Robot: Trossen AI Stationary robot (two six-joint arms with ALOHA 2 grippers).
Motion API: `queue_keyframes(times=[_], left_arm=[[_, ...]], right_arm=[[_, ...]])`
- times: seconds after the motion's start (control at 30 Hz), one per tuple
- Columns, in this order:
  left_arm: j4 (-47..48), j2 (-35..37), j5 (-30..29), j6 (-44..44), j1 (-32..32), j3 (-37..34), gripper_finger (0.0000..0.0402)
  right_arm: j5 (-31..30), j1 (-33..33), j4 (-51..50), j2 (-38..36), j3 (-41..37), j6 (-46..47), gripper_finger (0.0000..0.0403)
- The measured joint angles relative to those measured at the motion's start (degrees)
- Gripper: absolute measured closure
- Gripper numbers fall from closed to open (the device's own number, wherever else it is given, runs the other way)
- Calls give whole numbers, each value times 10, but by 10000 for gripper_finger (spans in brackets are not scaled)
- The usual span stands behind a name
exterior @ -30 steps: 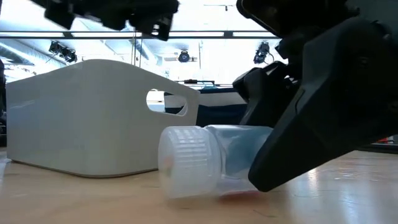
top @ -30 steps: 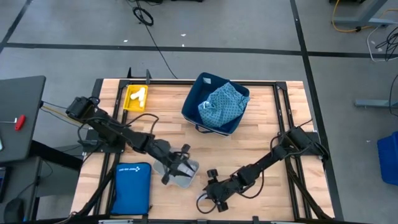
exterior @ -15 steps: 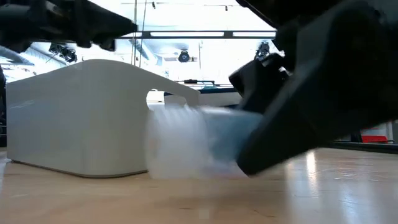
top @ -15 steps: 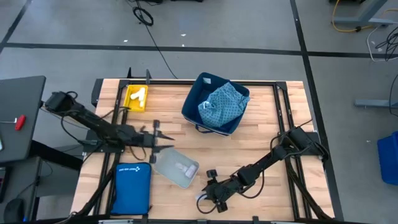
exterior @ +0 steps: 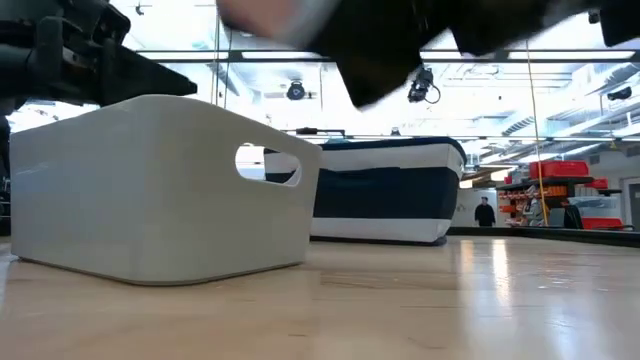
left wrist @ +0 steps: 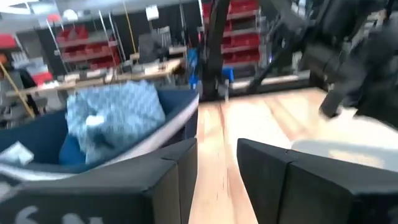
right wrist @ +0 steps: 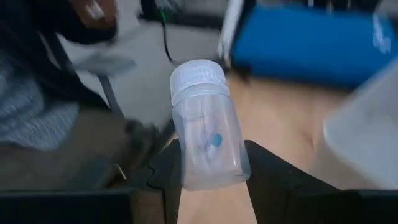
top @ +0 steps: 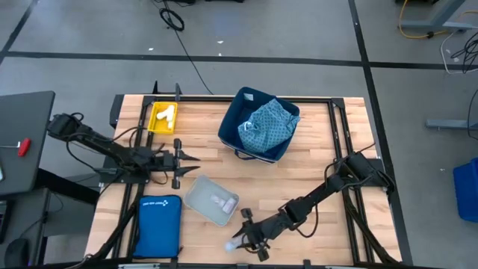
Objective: Pick & place medical supplies in basket/bin
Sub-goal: Put the transparent pill bottle into the gray bin
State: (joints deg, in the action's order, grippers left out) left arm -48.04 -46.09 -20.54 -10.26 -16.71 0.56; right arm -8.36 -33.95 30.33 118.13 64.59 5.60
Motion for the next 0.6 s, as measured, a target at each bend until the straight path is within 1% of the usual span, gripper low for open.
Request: queue_keyframes(times=[0.17, 0.3, 0.43, 0.6], left_arm=[[13, -10, 0, 10, 4, 0, 282], [10, -11, 0, 19, 4, 0, 282], [13, -12, 0, 21, 4, 0, 282], [13, -12, 0, 19, 4, 0, 282]], right_arm=[[18, 2, 94, 0, -5, -49, 261], [22, 8, 114, 0, -5, -73, 261], [22, 17, 124, 0, -12, -75, 261], [22, 38, 192, 0, -55, -53, 261]])
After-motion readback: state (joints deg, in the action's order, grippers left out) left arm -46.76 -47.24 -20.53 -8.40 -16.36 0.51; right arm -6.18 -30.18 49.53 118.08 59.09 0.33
